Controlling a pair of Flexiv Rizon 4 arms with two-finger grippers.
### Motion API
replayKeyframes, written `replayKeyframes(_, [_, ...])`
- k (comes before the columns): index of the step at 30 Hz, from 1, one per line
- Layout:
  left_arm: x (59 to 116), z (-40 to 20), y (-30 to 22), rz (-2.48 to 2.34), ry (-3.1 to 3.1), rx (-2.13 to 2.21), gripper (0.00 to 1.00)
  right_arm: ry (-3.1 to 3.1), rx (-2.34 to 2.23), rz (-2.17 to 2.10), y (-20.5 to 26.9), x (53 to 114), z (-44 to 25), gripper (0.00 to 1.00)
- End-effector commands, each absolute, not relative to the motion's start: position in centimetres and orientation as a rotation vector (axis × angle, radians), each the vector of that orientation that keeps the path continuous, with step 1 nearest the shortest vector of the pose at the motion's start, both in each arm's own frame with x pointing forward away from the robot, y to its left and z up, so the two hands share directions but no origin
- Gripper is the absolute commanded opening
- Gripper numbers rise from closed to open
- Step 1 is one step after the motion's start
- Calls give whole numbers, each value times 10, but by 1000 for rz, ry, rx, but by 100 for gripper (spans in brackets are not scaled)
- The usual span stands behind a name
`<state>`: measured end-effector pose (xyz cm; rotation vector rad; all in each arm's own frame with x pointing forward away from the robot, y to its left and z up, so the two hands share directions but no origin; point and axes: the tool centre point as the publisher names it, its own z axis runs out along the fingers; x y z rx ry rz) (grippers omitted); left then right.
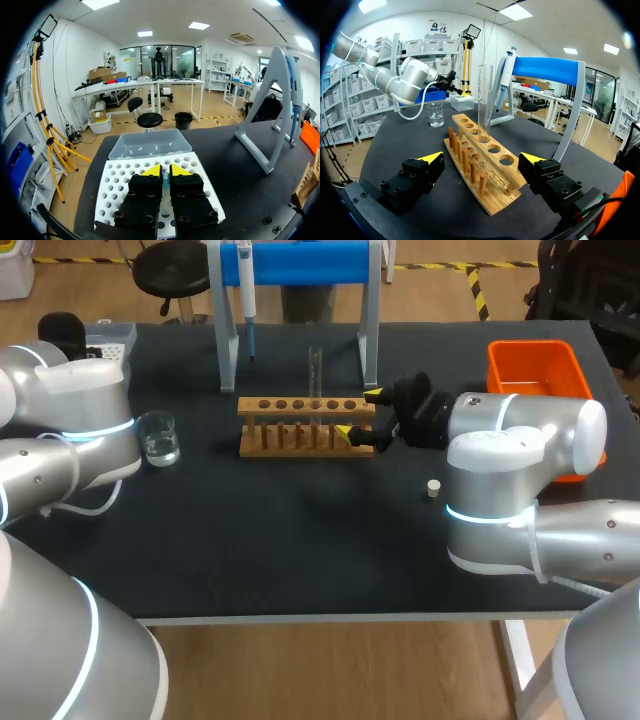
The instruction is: Invert the test tube, pick up the pipette, mount the tip to pipette, aspirate from beaker and dispense into the tube, eject the tip, return the pipette, and cap with the stopper.
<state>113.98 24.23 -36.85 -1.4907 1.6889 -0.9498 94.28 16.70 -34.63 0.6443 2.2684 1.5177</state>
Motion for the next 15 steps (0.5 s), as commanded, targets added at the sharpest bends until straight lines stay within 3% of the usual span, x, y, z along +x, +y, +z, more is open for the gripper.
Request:
replayKeyframes(1, [1142,-368,242,-945,1687,-1489,0,2266,645,1517,167,942,-346,100])
replayKeyframes(15, [1140,-355,240,-931,1679,-1466,0,2266,645,1517,167,942,-346,100])
